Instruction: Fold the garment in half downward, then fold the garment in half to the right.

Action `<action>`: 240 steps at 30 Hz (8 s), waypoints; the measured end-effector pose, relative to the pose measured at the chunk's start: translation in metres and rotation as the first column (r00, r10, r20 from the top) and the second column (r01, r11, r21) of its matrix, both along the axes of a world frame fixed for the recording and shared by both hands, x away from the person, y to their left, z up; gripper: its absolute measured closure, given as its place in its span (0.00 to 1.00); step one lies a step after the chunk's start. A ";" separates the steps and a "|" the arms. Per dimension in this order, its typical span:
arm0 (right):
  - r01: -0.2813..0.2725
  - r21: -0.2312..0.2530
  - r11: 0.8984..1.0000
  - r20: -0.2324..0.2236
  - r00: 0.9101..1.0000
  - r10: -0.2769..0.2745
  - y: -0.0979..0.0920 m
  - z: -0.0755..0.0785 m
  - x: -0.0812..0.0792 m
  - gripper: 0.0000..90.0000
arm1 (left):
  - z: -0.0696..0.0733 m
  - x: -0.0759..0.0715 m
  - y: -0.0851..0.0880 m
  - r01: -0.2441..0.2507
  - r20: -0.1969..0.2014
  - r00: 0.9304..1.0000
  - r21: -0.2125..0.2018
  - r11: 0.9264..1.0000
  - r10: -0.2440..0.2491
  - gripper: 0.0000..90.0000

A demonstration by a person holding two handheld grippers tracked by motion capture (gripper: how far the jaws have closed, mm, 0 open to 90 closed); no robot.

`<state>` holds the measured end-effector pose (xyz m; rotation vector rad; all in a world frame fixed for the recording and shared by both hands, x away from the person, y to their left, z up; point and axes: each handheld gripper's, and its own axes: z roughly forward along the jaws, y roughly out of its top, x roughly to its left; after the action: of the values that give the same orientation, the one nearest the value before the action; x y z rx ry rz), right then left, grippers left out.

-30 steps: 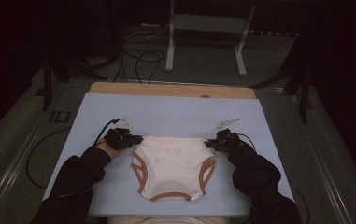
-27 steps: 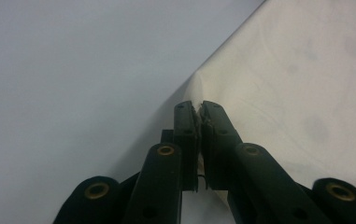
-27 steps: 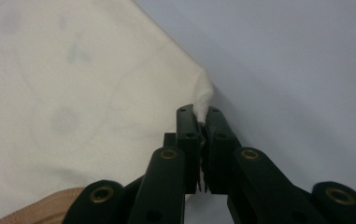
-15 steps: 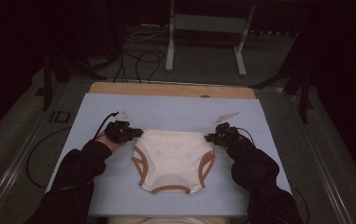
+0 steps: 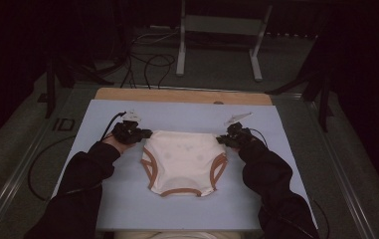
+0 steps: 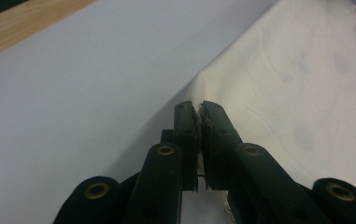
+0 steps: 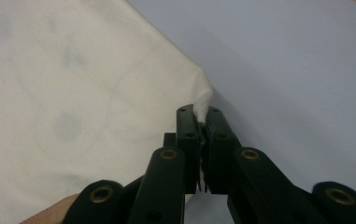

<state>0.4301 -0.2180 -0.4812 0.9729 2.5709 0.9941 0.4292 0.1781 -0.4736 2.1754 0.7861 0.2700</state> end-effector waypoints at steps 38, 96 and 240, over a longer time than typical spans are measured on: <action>0.088 -0.006 0.996 -0.032 0.996 -0.088 0.017 -0.019 0.050 0.95 | -0.029 0.034 0.004 -0.142 -0.045 0.989 0.018 0.990 0.142 0.94; 0.022 0.125 0.992 0.026 0.999 -0.025 0.032 0.013 0.022 0.12 | 0.021 -0.016 0.012 -0.025 -0.007 1.000 -0.062 0.998 0.024 0.00; -0.141 0.045 0.989 0.022 0.990 0.140 0.248 -0.018 0.063 0.52 | -0.042 -0.100 -0.040 0.330 0.028 0.941 0.147 0.932 -0.338 0.95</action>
<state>0.4933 0.0301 -0.4996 0.7981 2.6419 1.0979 0.3295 0.1382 -0.5157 2.3796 0.3645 0.2114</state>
